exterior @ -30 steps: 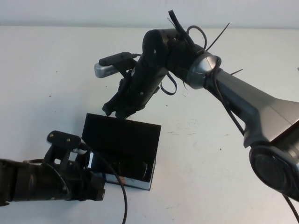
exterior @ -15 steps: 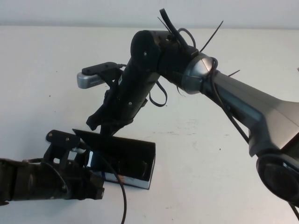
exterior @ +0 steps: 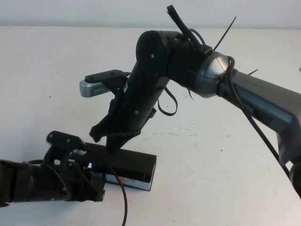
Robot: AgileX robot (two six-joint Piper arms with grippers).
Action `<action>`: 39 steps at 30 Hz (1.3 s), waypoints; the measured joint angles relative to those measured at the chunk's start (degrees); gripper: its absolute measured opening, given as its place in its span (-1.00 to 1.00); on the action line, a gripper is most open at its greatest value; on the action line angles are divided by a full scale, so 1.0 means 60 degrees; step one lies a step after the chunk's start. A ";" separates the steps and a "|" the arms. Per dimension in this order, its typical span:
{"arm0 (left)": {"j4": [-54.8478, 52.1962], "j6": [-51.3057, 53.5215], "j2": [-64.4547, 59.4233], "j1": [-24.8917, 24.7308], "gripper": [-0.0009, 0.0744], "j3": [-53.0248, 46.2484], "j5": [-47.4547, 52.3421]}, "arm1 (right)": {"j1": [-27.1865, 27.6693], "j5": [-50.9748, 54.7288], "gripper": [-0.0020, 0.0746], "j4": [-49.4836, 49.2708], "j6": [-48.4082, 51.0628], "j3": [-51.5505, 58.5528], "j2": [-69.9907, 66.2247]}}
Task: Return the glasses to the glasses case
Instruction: Close the glasses case
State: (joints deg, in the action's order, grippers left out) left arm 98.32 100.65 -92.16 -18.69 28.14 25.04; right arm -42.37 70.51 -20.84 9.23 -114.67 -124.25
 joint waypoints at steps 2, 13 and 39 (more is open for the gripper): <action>-0.0081 -0.0100 0.0000 0.0000 -0.98 0.0000 0.0000 | -0.0036 0.0000 -0.98 0.0000 -0.0033 0.0393 0.0103; -0.2678 -0.2758 0.0500 0.0000 -0.98 0.0000 0.0192 | -0.0213 -0.0034 -0.98 0.0015 -0.0033 0.1199 0.0182; -0.3582 -0.3820 0.3297 0.0000 -0.98 -0.0563 0.0166 | -0.0243 -0.0066 -0.98 0.0914 -0.0039 0.1221 0.0593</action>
State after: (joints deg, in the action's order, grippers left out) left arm 76.83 77.72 -72.38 -18.69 24.76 26.04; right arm -43.83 70.11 -15.36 9.00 -107.34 -120.69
